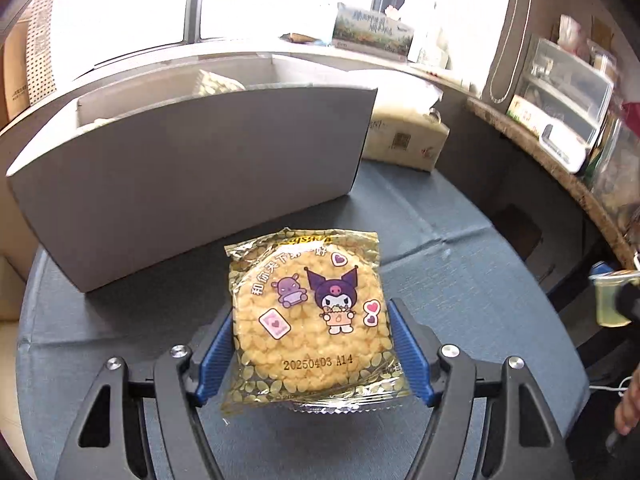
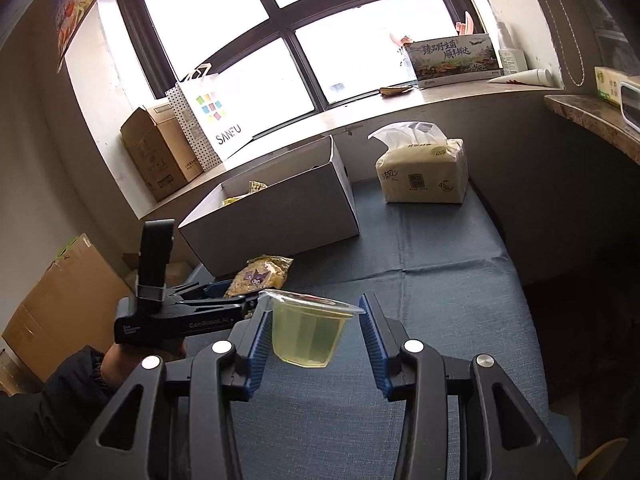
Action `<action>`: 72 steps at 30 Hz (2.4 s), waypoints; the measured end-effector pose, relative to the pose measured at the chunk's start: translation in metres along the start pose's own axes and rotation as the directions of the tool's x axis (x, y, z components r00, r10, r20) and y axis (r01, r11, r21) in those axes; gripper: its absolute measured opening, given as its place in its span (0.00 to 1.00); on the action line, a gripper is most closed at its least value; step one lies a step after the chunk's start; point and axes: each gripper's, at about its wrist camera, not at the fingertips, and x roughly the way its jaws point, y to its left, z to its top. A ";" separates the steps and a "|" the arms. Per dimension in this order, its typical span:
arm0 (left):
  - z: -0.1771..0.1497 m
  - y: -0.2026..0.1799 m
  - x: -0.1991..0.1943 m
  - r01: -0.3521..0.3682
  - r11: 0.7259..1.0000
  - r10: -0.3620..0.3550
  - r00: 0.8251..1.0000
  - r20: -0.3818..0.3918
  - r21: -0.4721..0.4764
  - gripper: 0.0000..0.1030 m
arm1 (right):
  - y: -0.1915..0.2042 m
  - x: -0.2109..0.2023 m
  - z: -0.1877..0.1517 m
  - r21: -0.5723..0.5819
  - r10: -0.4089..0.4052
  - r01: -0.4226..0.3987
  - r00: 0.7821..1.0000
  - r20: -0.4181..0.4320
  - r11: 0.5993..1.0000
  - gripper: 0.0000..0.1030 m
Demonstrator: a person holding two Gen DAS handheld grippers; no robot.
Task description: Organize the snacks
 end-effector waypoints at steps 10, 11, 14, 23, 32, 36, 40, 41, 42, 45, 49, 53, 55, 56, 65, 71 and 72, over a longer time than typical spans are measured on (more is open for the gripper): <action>0.048 0.054 -0.124 0.051 0.994 -0.021 0.957 0.288 -0.096 0.74 | 0.035 0.039 0.047 -0.084 0.087 -0.086 0.996 0.009 0.993 0.45; 0.056 0.061 -0.130 0.043 0.994 -0.009 0.952 0.306 -0.102 0.74 | 0.039 0.044 0.060 -0.100 0.091 -0.088 0.996 0.020 0.991 0.45; 0.085 0.077 -0.138 0.028 0.994 0.010 0.937 0.348 -0.105 0.74 | 0.050 0.062 0.099 -0.115 0.116 -0.111 0.992 0.043 0.987 0.45; 0.158 0.114 -0.108 0.017 0.993 0.022 0.944 0.330 -0.117 0.74 | 0.087 0.138 0.192 -0.156 0.091 -0.081 0.994 0.061 0.984 0.45; 0.188 0.143 -0.062 -0.014 0.985 0.052 0.973 0.224 -0.170 0.90 | 0.092 0.228 0.226 -0.194 -0.050 0.039 0.997 -0.057 0.980 0.82; 0.177 0.155 -0.059 -0.044 0.980 0.083 0.976 0.200 -0.195 1.00 | 0.082 0.229 0.222 -0.167 -0.082 0.074 0.996 -0.038 0.983 1.00; 0.167 0.157 -0.067 -0.050 0.975 0.096 0.974 0.207 -0.216 1.00 | 0.077 0.223 0.216 -0.154 -0.093 0.088 0.995 -0.023 0.984 1.00; 0.165 0.154 -0.072 -0.052 0.978 0.099 0.969 0.226 -0.204 1.00 | 0.078 0.219 0.214 -0.158 -0.097 0.094 0.995 -0.014 0.983 1.00; 0.163 0.149 -0.080 -0.054 0.981 0.101 0.962 0.253 -0.185 1.00 | 0.079 0.216 0.213 -0.165 -0.098 0.096 0.995 -0.007 0.982 1.00; 0.156 0.128 -0.108 -0.084 0.988 0.124 0.931 0.342 -0.131 1.00 | 0.089 0.197 0.206 -0.194 -0.093 0.099 0.995 0.040 0.976 1.00; 0.140 0.095 -0.148 -0.128 0.988 0.151 0.889 0.432 -0.082 1.00 | 0.117 0.163 0.195 -0.301 -0.113 0.147 0.986 0.126 0.942 1.00; 0.123 0.071 -0.182 -0.103 0.992 0.125 0.873 0.472 -0.071 1.00 | 0.154 0.120 0.180 -0.426 -0.111 0.200 0.968 0.225 0.883 1.00; 0.113 0.062 -0.198 -0.122 0.989 0.145 0.861 0.488 -0.078 1.00 | 0.163 0.098 0.173 -0.429 -0.089 0.186 0.967 0.237 0.884 1.00; 0.108 0.058 -0.205 -0.135 0.987 0.160 0.852 0.499 -0.086 1.00 | 0.167 0.088 0.168 -0.432 -0.071 0.173 0.968 0.242 0.885 1.00; 0.056 0.031 -0.243 -0.139 0.985 0.168 0.896 0.411 -0.098 1.00 | 0.176 0.005 0.112 -0.357 -0.104 0.189 0.964 0.244 0.915 1.00; 0.017 -0.001 -0.253 -0.179 0.983 0.183 0.915 0.360 -0.044 1.00 | 0.167 -0.029 0.073 -0.305 -0.108 0.159 0.978 0.177 0.939 1.00; 0.013 -0.004 -0.254 -0.173 0.984 0.179 0.920 0.349 -0.047 1.00 | 0.165 -0.035 0.067 -0.293 -0.111 0.159 0.978 0.176 0.943 1.00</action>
